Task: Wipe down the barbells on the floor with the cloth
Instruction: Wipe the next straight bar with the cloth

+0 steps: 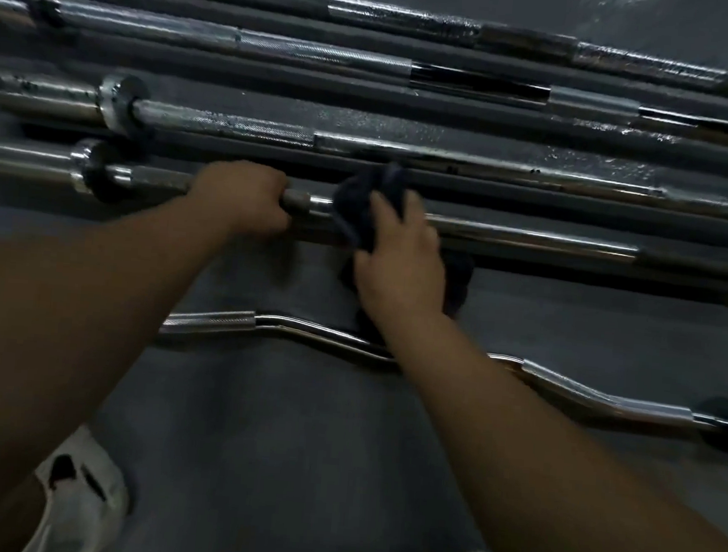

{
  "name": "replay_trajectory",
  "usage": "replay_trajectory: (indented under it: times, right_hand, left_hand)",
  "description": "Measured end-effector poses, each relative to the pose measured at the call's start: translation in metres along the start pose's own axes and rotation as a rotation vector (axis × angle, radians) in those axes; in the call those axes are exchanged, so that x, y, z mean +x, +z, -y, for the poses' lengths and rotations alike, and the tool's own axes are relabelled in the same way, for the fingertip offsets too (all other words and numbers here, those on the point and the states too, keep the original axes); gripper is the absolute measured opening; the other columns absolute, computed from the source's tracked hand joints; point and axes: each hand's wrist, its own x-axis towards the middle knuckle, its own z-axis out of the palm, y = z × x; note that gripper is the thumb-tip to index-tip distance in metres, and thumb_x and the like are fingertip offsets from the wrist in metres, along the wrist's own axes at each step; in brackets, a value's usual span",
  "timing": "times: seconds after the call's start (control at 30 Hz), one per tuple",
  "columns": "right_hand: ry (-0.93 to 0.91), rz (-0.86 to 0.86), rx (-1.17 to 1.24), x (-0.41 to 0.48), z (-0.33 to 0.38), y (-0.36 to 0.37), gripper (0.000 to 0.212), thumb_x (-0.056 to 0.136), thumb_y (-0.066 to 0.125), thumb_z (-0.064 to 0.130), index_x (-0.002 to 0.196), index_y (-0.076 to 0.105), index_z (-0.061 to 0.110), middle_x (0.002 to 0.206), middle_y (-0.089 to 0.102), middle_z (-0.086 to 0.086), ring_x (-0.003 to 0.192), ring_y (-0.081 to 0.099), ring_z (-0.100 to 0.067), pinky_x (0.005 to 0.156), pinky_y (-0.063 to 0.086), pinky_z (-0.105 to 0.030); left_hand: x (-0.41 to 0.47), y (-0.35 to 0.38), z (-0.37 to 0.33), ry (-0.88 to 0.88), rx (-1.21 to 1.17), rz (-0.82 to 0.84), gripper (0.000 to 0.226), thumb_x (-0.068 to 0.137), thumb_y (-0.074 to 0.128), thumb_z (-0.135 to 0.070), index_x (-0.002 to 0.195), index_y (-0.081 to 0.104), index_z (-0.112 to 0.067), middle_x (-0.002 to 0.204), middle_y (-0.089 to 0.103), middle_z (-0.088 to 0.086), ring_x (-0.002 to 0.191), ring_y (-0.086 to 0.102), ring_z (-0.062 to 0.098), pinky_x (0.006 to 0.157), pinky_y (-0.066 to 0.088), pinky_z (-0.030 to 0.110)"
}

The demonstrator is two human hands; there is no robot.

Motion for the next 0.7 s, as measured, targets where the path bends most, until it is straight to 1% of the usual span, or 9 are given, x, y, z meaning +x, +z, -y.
replay_trajectory:
  times: [0.03,0.1,0.23,0.3,0.4,0.47,0.57,0.63,0.7]
  right_hand:
    - [-0.083,0.083,-0.034,0.0,0.008,0.001,0.068,0.088,0.062,0.028,0.15,0.036,0.035,0.163,0.019,-0.003,0.134,0.039,-0.035,0.102,0.043,-0.043]
    - [-0.157,0.111,-0.092,0.008,-0.01,-0.007,0.068,0.087,0.062,0.027,0.149,0.036,0.038,0.159,0.026,-0.001,0.131,0.043,-0.035,0.1,0.046,-0.044]
    - [0.156,-0.189,0.025,-0.002,-0.059,-0.013,0.059,0.088,0.062,0.03,0.144,0.046,0.031,0.15,0.039,-0.01,0.123,0.05,-0.041,0.098,0.047,-0.046]
    - [0.159,-0.154,0.016,-0.01,-0.032,0.004,0.063,0.087,0.063,0.029,0.147,0.043,0.03,0.156,0.031,-0.012,0.121,0.049,-0.043,0.099,0.045,-0.046]
    - [-0.203,0.097,-0.117,-0.01,0.023,0.025,0.077,0.086,0.064,0.028,0.154,0.029,0.037,0.165,0.014,-0.005,0.118,0.046,-0.036,0.089,0.05,-0.043]
    - [-0.279,0.127,-0.171,0.001,0.025,0.022,0.079,0.087,0.063,0.028,0.154,0.024,0.039,0.164,0.014,-0.001,0.119,0.046,-0.035,0.089,0.052,-0.044]
    - [0.017,-0.02,-0.066,0.003,-0.013,0.012,0.073,0.084,0.061,0.022,0.151,0.035,0.036,0.16,0.027,-0.005,0.125,0.046,-0.038,0.097,0.048,-0.047]
    - [0.224,-0.2,0.091,-0.004,-0.014,0.014,0.061,0.088,0.061,0.025,0.146,0.044,0.033,0.156,0.031,-0.008,0.127,0.046,-0.039,0.1,0.046,-0.047]
    - [0.308,-0.269,0.102,-0.002,0.025,0.034,0.054,0.087,0.062,0.027,0.139,0.051,0.031,0.156,0.033,-0.009,0.125,0.048,-0.04,0.099,0.045,-0.046]
  left_hand:
    - [0.001,-0.003,0.005,0.029,-0.007,0.061,0.02,0.079,0.064,-0.038,0.093,0.057,-0.026,0.107,0.066,0.01,0.1,0.062,0.033,0.078,0.044,0.036]
    - [-0.005,-0.001,0.015,0.124,0.04,-0.006,0.028,0.081,0.064,-0.04,0.101,0.055,-0.022,0.108,0.065,0.011,0.099,0.061,0.033,0.077,0.044,0.037]
    - [-0.03,0.031,0.018,0.106,0.089,-0.274,0.034,0.079,0.064,-0.036,0.102,0.056,-0.013,0.103,0.062,0.016,0.093,0.058,0.037,0.079,0.044,0.043]
    - [-0.022,0.023,0.017,0.082,0.076,-0.192,0.032,0.08,0.06,-0.043,0.099,0.057,-0.018,0.103,0.065,0.014,0.095,0.061,0.035,0.076,0.042,0.038]
    - [-0.003,-0.013,0.021,0.165,-0.057,0.189,0.036,0.084,0.055,-0.052,0.104,0.062,-0.022,0.112,0.068,0.013,0.102,0.063,0.031,0.075,0.041,0.03]
    - [0.006,-0.024,0.025,0.231,-0.069,0.288,0.034,0.089,0.058,-0.043,0.114,0.06,-0.019,0.118,0.066,0.014,0.106,0.062,0.031,0.077,0.04,0.027]
    - [-0.006,-0.02,0.057,0.456,0.218,0.118,0.037,0.091,0.053,-0.042,0.123,0.048,-0.023,0.119,0.062,0.007,0.101,0.062,0.03,0.077,0.051,0.034]
    - [-0.019,-0.01,0.105,0.63,0.456,-0.072,0.065,0.087,0.057,-0.038,0.144,0.031,-0.02,0.122,0.059,0.006,0.098,0.062,0.027,0.071,0.052,0.035]
    - [-0.027,0.004,0.136,0.728,0.502,-0.221,0.088,0.076,0.067,-0.031,0.149,0.022,-0.011,0.111,0.06,0.01,0.081,0.062,0.031,0.062,0.048,0.036]
